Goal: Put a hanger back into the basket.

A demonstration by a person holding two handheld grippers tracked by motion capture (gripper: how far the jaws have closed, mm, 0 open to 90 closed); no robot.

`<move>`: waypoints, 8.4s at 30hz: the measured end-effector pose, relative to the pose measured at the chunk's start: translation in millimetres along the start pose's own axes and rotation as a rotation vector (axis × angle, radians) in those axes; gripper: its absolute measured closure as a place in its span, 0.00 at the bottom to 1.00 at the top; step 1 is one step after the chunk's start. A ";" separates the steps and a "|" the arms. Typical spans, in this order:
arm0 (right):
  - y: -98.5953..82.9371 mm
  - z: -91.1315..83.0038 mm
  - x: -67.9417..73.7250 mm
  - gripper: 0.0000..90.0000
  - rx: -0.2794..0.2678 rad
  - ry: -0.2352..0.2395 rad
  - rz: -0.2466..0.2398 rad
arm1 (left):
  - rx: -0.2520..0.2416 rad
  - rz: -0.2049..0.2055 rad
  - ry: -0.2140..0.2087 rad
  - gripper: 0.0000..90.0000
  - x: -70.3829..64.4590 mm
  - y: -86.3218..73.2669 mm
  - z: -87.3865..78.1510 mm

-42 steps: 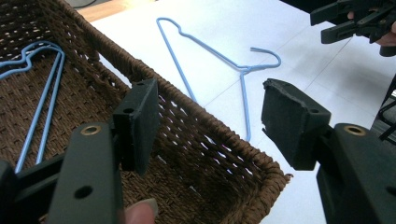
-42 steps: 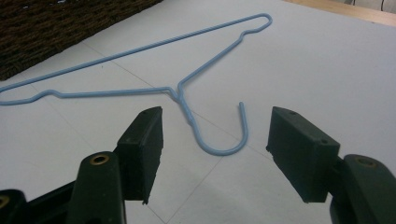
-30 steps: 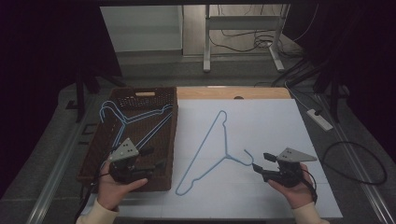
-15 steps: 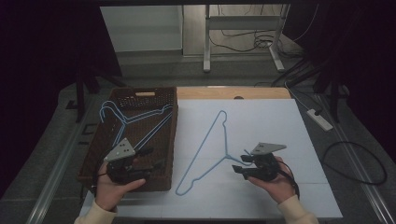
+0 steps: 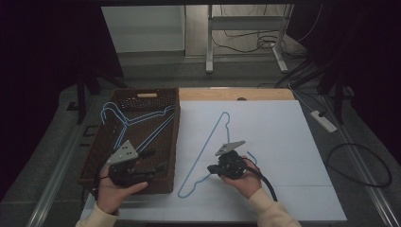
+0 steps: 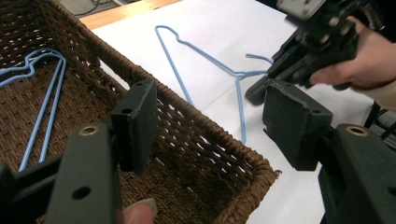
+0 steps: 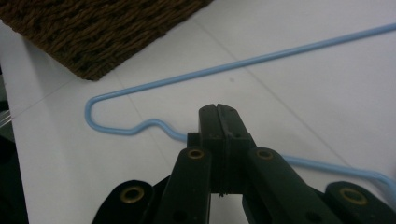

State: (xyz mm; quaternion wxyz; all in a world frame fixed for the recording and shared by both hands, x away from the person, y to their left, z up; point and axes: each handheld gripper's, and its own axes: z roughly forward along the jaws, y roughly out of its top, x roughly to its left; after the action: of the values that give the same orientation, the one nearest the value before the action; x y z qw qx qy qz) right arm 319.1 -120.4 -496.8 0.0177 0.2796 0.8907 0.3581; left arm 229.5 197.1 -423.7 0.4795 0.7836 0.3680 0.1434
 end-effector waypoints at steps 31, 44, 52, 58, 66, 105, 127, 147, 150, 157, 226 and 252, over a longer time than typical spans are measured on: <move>-40.4 -18.0 -8.2 1.00 0.183 -0.048 0.026 | 0.001 -0.008 0.002 0.41 1.7 -1.8 -1.3; -70.6 -56.6 -33.6 1.00 0.190 -0.126 0.090 | -0.002 -0.012 -0.001 0.41 1.8 -1.4 -1.7; -75.3 -64.0 -41.5 1.00 0.193 -0.153 0.103 | -0.001 -0.015 -0.002 0.41 2.4 -1.9 -1.8; -80.0 -72.3 -51.8 1.00 0.196 -0.184 0.131 | -0.002 -0.014 -0.002 0.41 2.1 -1.6 -1.7; -75.2 -73.8 -66.3 1.00 0.204 -0.223 0.157 | -0.002 -0.012 -0.002 0.41 1.4 -1.5 -1.6; -105.5 -89.1 5.5 1.00 0.336 -0.108 0.019 | 0.004 -0.010 -0.006 0.41 0.8 -2.1 0.1; -125.0 -128.1 -62.5 1.00 0.306 -0.288 0.148 | 0.008 -0.013 -0.003 0.41 1.7 -2.6 0.5; -29.5 -72.1 -99.9 1.00 0.035 -0.393 0.254 | 0.001 -0.016 -0.002 0.41 3.9 -2.8 -1.7; -17.4 -61.3 -114.3 1.00 0.025 -0.405 0.296 | 0.003 -0.016 0.000 0.41 4.4 -3.2 -1.4; -10.8 -39.5 -145.1 1.00 0.035 -0.441 0.368 | 0.001 -0.014 0.001 0.41 4.1 -3.0 -2.1; -27.5 -7.5 -18.3 1.00 0.158 -0.025 0.053 | 0.003 -0.015 0.009 0.42 5.7 -3.3 -3.6; -106.6 -120.9 -41.7 1.00 0.144 -0.200 0.150 | 0.004 -0.016 0.005 0.42 4.5 -3.1 -3.0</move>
State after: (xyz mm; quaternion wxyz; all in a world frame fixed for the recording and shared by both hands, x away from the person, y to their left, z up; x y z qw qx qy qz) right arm 274.4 -280.3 -483.0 0.0594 0.3804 0.8845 0.2637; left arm 229.5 203.1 -425.4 0.4784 0.7811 0.3757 0.1407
